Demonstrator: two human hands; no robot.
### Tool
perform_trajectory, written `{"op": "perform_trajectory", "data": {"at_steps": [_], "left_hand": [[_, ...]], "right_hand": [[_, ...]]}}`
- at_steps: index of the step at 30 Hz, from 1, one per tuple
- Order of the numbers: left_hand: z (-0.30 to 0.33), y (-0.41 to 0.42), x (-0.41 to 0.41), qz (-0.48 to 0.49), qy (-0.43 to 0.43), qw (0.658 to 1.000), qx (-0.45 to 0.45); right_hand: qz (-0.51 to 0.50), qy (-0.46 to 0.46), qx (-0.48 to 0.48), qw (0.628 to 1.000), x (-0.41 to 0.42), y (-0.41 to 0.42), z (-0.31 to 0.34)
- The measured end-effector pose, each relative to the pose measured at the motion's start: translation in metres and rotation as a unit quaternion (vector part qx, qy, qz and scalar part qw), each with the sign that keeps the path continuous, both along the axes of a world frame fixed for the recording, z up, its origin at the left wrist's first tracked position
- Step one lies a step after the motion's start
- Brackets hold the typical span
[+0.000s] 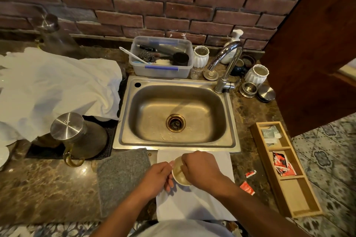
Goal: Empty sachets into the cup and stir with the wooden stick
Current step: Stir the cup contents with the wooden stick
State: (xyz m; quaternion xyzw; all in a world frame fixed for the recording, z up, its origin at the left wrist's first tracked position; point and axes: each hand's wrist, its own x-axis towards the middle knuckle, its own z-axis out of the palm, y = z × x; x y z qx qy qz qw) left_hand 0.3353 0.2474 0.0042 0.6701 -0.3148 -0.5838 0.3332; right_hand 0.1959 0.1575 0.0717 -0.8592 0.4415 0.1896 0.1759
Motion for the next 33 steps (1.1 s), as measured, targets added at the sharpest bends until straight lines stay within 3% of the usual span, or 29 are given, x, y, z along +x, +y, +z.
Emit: {"op": "perform_trajectory", "data": {"at_steps": [6, 15, 19, 25, 28, 33], "left_hand": [[0.006, -0.001, -0.003, 0.015, 0.016, 1.000, 0.004], [0.001, 0.000, -0.002, 0.009, 0.015, 1.000, -0.003], [0.000, 0.001, -0.002, 0.007, 0.008, 1.000, 0.001], [0.004, 0.001, -0.002, 0.004, 0.003, 1.000, 0.006], [0.006, 0.001, -0.003, 0.004, 0.002, 1.000, 0.005], [0.004, 0.001, -0.003, 0.017, 0.018, 1.000, -0.007]], "right_hand": [[0.001, -0.014, -0.071, 0.997, -0.002, -0.004, 0.010], [0.010, 0.007, -0.001, 1.000, -0.011, 0.011, 0.002], [0.005, 0.034, -0.030, 0.999, -0.018, 0.003, 0.007], [0.004, -0.013, -0.085, 0.996, -0.012, 0.001, 0.004], [-0.017, -0.041, -0.042, 0.998, -0.007, 0.009, -0.002], [-0.009, 0.009, -0.001, 1.000, -0.011, 0.009, -0.002]]}}
